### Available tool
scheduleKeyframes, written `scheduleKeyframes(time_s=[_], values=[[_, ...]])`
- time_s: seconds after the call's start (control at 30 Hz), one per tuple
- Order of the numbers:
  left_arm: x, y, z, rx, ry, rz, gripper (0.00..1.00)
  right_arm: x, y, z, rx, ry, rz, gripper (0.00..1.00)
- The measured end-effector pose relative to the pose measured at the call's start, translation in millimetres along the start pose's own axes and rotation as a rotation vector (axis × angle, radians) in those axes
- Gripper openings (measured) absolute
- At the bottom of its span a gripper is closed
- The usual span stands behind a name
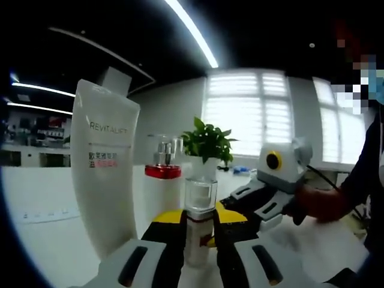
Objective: Arrange the skincare products in the storage area until every visible bottle or jar stands upright without overlapping.
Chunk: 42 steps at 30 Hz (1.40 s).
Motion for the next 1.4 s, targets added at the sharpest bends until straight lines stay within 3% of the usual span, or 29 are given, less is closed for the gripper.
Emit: scheduleKeyframes(time_s=[0.73, 1.4], values=[[0.6, 12.8, 3, 0.116, 0.025, 0.021, 0.17, -8, -2.8, 6, 0.001, 0.001, 0.009, 0.17], [-1.0, 12.3, 4, 0.115, 0.035, 0.010, 0.17, -8, -4.7, 10, 0.013, -0.047, -0.013, 0.17]])
Point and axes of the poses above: the point that each gripper's makers call its tool centre point, and the gripper's own axes: z roughly backward along the fingers, x roughly to its left, y roughly out of its underside, the point moved 8 cm from there along z, roughly backward along the fingers, and after that the axes turned 15 degrees about -x, right-handed, at the moved point
